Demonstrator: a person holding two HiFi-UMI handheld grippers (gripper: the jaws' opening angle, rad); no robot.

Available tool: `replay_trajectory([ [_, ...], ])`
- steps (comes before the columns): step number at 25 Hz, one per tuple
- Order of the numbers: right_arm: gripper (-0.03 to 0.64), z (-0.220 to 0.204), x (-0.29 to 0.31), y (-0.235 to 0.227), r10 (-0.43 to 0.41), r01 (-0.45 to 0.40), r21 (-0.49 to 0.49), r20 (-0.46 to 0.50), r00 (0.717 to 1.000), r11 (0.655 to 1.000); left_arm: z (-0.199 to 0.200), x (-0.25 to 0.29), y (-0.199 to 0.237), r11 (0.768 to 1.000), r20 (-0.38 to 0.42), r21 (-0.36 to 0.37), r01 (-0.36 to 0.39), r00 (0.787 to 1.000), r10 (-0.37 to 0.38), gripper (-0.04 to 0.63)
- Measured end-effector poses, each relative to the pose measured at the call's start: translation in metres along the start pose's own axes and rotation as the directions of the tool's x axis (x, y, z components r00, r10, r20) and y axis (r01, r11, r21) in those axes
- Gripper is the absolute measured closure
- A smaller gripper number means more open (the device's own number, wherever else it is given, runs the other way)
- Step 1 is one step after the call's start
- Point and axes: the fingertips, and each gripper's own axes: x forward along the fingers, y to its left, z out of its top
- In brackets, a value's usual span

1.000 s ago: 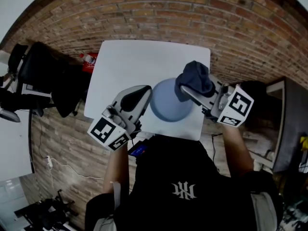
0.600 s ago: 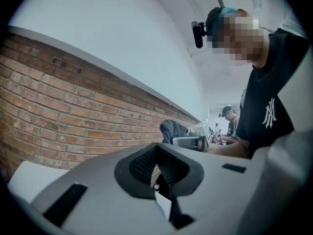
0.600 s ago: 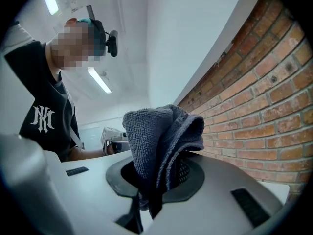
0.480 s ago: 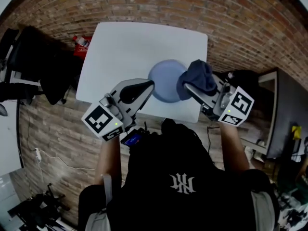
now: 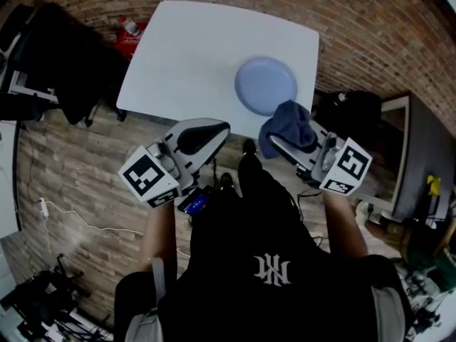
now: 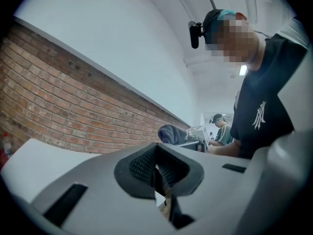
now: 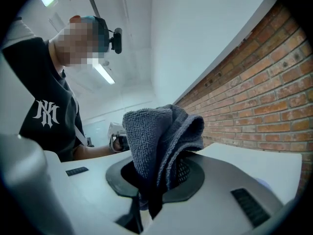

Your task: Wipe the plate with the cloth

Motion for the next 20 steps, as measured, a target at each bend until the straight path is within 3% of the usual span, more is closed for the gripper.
replay_trajectory([
  [3,0.545,-0.015,0.004,0.014,-0.014,0.014,0.016,-0.022,1.0,1.0,-0.021,-0.015,-0.009,0.999,0.009,-0.036,0.005,1.0,-0.004,0.592],
  [9,0.545,-0.019,-0.011,0.041,0.015,-0.016,-0.044,-0.022,1.0,0.999,-0.049,-0.014,-0.032,0.996,-0.022,-0.092,-0.009,1.0,0.007,0.592],
  [16,0.545,-0.011,-0.051,0.049,-0.029,0.028,-0.088,-0.006,1.0,0.996,-0.032,0.012,-0.061,0.998,-0.009,-0.054,0.04,0.999,-0.04,0.592],
  [20,0.545,-0.008,-0.102,0.053,-0.067,0.071,-0.103,0.035,0.997,0.992,-0.034,0.04,-0.088,0.998,-0.027,-0.058,0.04,0.999,-0.041,0.594],
])
